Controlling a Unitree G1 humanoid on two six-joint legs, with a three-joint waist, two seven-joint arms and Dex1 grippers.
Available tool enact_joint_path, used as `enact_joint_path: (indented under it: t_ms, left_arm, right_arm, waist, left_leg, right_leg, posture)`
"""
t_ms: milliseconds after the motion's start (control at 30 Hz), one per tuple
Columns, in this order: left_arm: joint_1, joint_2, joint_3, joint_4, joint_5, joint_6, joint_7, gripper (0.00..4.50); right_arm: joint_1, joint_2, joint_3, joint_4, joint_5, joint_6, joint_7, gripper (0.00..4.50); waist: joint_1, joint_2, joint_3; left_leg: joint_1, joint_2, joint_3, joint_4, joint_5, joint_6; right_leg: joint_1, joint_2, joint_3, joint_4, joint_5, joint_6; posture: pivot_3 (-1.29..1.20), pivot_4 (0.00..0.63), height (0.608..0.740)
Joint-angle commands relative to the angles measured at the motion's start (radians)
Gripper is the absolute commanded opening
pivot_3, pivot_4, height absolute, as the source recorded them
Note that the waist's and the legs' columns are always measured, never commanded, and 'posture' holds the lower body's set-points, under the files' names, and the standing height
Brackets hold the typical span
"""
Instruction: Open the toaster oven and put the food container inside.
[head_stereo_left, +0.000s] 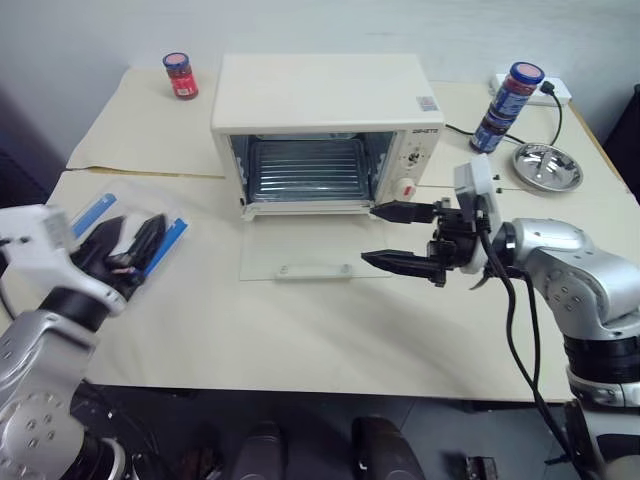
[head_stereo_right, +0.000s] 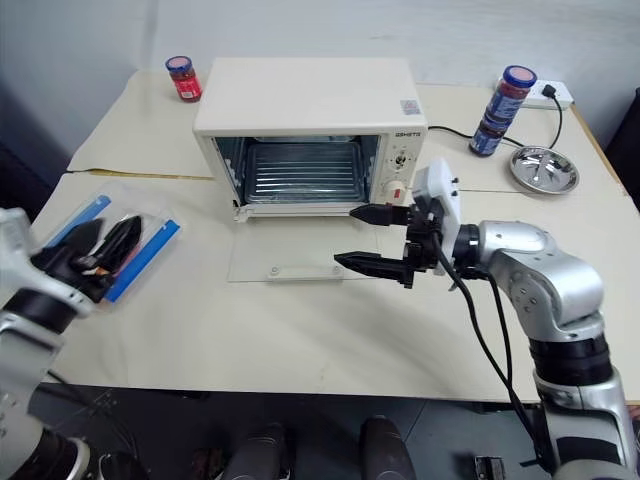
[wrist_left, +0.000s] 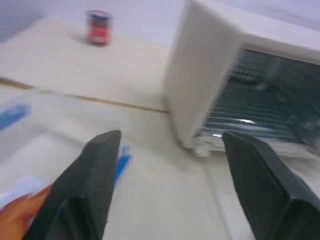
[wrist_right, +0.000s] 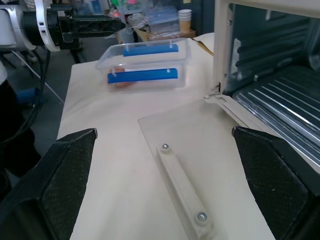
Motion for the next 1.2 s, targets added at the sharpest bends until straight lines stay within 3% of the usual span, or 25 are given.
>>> enact_joint_path:
  t_ms: [33,333,733,833,1133,1200]
  left_arm:
    - [-0.047,0.021,0.152,-0.001,0.081,0.091,0.078,4.46]
    - [-0.048,0.008,0.190,0.070,0.201,0.183,0.106,4.46]
    - [-0.292,0.034,0.061,0.351,0.424,0.181,0.220,4.46]
    - [-0.325,0.034,0.072,0.404,0.481,0.173,0.241,3.85]
    - [-0.347,0.064,0.040,0.486,0.560,0.105,0.239,1.13]
    - [-0.350,0.066,0.034,0.499,0.566,0.095,0.235,0.73]
  right_arm:
    - [-0.044,0.026,0.031,0.047,-0.025,-0.035,0.051,4.50]
    - [-0.076,0.078,0.046,0.083,-0.043,-0.027,0.075,4.50]
    - [0.002,0.074,0.000,-0.031,-0.017,0.019,-0.001,4.50]
    - [0.026,0.067,-0.022,-0.054,-0.010,0.028,-0.025,4.50]
    - [0.078,0.053,-0.064,-0.109,0.011,0.053,-0.075,4.50]
    - [0.083,0.048,-0.067,-0.113,0.011,0.054,-0.080,4.50]
  waist:
    - [0.000,0.000,0.000]
    - [0.000,0.000,0.000]
    - [0.000,0.000,0.000]
    - [-0.001,0.000,0.000]
    - [0.000,-0.001,0.000]
    - [0.000,-0.001,0.000]
  left_leg:
    - [0.000,-0.001,0.000,0.000,0.000,-0.001]
    - [0.000,0.000,-0.001,-0.001,0.000,-0.003]
    - [0.000,0.000,-0.001,-0.003,0.000,-0.004]
    - [-0.001,0.000,0.000,-0.003,-0.001,-0.004]
    - [0.000,0.000,0.001,-0.002,-0.001,-0.005]
    - [0.000,0.000,0.001,-0.002,-0.001,-0.005]
  right_leg:
    - [0.000,0.002,0.000,-0.001,0.000,0.000]
    - [0.000,0.002,0.000,-0.001,0.001,-0.002]
    - [-0.001,0.003,-0.001,0.000,0.001,-0.002]
    - [-0.001,0.003,-0.002,0.000,0.001,-0.002]
    - [-0.002,0.003,-0.001,-0.001,0.001,-0.002]
    - [-0.002,0.003,-0.001,-0.001,0.001,-0.002]
  posture:
    - [0.00,0.150,0.740]
    - [0.00,0.150,0.740]
    - [0.00,0.150,0.740]
    - [0.00,0.150,0.740]
    - [0.00,0.150,0.740]
    - [0.00,0.150,0.740]
